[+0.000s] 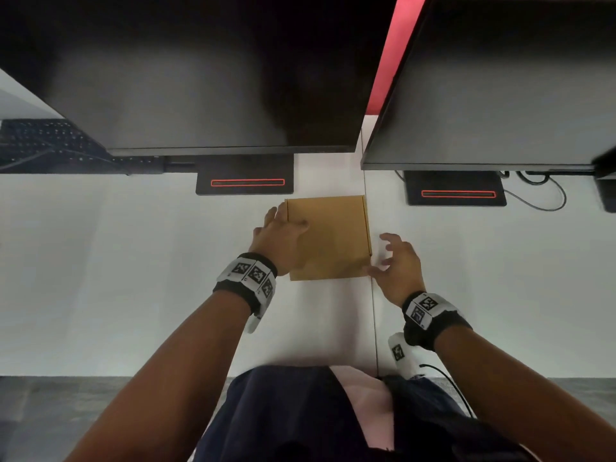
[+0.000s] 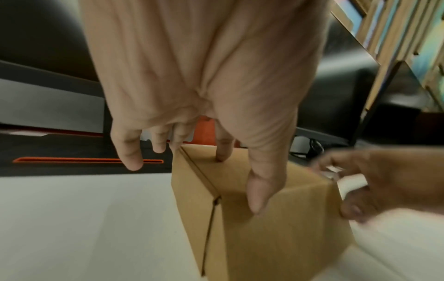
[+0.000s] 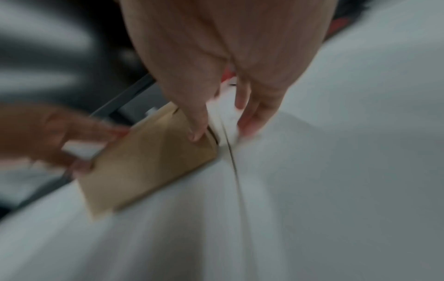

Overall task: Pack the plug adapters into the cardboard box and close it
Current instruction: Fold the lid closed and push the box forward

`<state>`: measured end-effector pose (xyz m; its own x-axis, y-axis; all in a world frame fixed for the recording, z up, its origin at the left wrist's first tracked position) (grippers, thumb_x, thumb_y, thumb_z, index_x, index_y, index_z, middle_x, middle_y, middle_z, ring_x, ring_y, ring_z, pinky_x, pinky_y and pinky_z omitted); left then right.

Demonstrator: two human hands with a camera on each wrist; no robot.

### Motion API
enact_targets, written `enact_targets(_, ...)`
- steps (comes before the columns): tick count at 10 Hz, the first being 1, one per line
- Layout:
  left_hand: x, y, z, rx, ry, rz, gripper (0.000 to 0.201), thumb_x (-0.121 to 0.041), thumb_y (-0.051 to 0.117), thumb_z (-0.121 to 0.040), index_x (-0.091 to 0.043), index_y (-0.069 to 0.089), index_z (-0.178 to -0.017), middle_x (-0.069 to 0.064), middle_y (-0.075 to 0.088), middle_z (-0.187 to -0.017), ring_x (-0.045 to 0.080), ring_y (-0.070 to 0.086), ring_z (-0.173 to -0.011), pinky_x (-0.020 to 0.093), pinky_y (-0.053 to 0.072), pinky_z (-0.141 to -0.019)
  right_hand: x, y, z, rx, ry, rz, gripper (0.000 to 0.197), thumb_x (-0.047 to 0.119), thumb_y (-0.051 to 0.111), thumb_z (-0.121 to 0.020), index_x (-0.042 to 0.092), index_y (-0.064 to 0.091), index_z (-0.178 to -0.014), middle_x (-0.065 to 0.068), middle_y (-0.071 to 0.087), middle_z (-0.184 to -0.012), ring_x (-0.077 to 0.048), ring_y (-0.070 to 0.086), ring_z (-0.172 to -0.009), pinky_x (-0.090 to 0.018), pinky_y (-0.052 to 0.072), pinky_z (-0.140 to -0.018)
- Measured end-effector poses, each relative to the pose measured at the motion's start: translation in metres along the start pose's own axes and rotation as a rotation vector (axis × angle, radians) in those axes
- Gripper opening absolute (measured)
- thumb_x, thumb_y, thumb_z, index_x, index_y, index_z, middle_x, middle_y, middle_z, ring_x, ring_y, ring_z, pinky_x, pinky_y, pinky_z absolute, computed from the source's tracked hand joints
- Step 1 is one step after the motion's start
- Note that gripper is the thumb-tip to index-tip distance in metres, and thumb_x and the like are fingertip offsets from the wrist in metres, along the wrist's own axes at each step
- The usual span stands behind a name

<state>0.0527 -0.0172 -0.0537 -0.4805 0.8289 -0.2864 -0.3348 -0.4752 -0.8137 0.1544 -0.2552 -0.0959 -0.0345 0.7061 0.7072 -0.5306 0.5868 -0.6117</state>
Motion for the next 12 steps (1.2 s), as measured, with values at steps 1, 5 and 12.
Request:
enact_targets(1, -0.006, -0.002, 0.000, -0.024, 0.003, -0.051, 0.074, -0.027, 0.080, -0.084, -0.030, 0.048, -0.150, 0.019, 0.010, -0.169, 0.039, 0.012, -0.156, 0.059, 0.037, -0.116, 0.025, 0.002, -0.006, 0.038, -0.367, 0.393, 0.087, 0.020, 0.083, -0.077, 0.032, 0.036, -0.150, 0.001, 0.027, -0.159, -0.027, 0.041, -0.129, -0.037, 0.050, -0.093)
enact_targets(5, -0.006, 0.006, -0.008, -0.090, -0.023, -0.038, 0.083, -0.026, 0.082, -0.081, -0.027, 0.044, -0.154, 0.017, 0.006, -0.173, 0.038, 0.033, -0.147, 0.049, 0.034, -0.120, 0.035, 0.014, -0.018, 0.019, -0.610, 0.559, 0.054, 0.015, 0.078, -0.074, 0.014, 0.062, -0.126, -0.004, 0.054, -0.145, -0.032, 0.057, -0.093, -0.044, 0.055, -0.074)
enact_targets(12, -0.012, -0.033, -0.015, -0.009, 0.049, -0.243, 0.067, -0.052, 0.070, -0.083, -0.034, 0.050, -0.144, 0.008, 0.043, -0.154, 0.039, 0.044, -0.134, 0.056, 0.045, -0.103, 0.095, 0.011, -0.021, 0.046, -0.279, 0.873, 0.051, 0.050, 0.063, -0.073, 0.017, 0.059, -0.113, 0.000, 0.057, -0.124, -0.031, 0.045, -0.105, -0.041, 0.045, -0.083)
Point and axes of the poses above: each hand's wrist, its own z-axis away from the middle knuckle, its own y-axis out of the palm, x = y × z, the point moved 6 cm from there along -z, towards the middle knuckle
